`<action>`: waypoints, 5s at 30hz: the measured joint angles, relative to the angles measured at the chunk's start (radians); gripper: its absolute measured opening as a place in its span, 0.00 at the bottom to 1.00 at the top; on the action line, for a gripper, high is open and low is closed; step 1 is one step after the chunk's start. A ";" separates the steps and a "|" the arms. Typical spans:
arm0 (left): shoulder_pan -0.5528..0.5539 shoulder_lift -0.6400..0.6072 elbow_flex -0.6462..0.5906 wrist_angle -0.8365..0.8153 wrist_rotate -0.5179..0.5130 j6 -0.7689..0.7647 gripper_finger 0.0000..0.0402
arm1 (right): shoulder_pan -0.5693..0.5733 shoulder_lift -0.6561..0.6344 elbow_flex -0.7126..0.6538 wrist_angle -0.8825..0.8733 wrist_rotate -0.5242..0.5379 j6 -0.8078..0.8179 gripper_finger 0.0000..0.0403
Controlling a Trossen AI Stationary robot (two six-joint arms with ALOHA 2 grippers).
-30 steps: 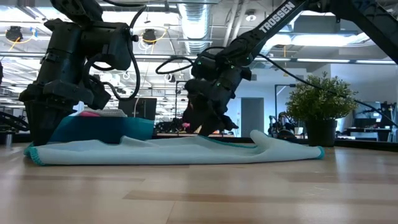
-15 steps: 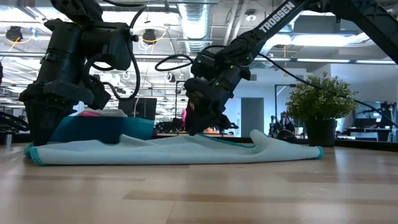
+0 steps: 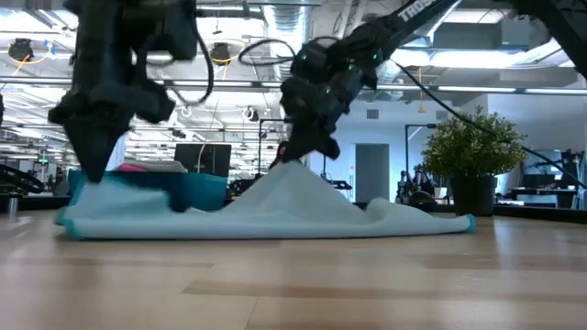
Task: Fold microfiber towels
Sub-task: Fold the blue cloth
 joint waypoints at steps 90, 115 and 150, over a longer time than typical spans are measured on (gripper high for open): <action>-0.095 0.209 0.403 -0.022 -0.035 0.468 0.00 | 0.635 -0.695 -0.492 -0.547 0.575 0.471 0.00; 0.201 0.232 0.403 0.065 -0.212 0.599 0.00 | 0.308 -0.695 -0.658 -0.419 0.841 0.433 0.00; 0.400 0.376 0.403 0.210 -0.237 0.794 0.04 | 0.108 -0.695 -0.659 -0.312 0.838 0.235 0.11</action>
